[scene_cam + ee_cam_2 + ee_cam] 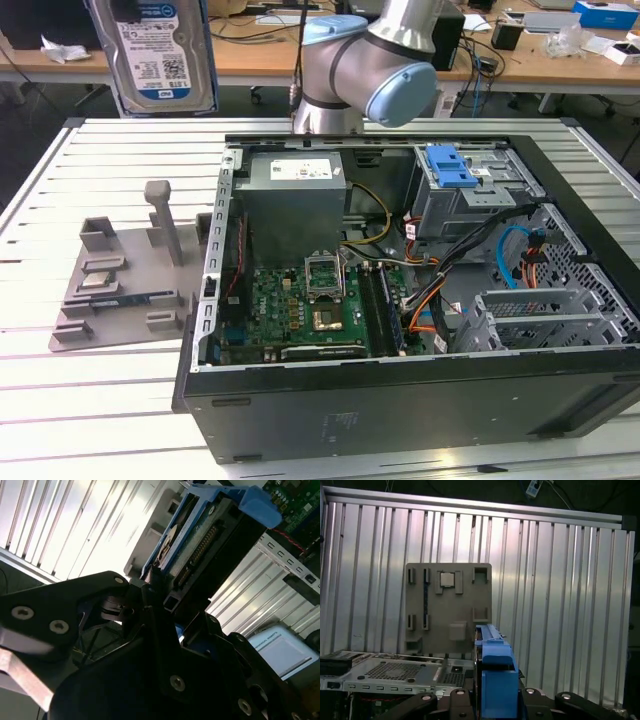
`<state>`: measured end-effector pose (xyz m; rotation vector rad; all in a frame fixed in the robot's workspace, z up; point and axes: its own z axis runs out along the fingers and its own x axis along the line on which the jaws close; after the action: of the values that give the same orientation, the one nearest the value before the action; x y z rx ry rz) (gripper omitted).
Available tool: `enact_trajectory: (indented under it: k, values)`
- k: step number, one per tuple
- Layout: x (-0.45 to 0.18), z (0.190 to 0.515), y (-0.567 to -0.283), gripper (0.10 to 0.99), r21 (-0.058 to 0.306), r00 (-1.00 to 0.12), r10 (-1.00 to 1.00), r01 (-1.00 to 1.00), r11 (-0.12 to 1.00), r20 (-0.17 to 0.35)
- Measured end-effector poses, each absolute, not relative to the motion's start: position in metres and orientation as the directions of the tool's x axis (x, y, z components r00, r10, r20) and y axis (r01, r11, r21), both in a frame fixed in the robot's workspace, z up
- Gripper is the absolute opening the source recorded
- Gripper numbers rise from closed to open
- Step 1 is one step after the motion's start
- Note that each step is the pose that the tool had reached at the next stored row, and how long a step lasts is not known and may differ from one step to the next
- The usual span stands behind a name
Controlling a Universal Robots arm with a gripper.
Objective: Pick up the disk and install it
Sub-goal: 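Pick up the disk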
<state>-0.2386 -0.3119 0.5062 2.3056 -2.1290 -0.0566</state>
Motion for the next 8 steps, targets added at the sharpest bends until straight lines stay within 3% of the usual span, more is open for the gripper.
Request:
enact_trajectory:
  k: [8]
  values:
    - [-0.2,0.506,-0.312,0.369,0.027,0.079,-0.997,-0.996,-0.08,-0.025]
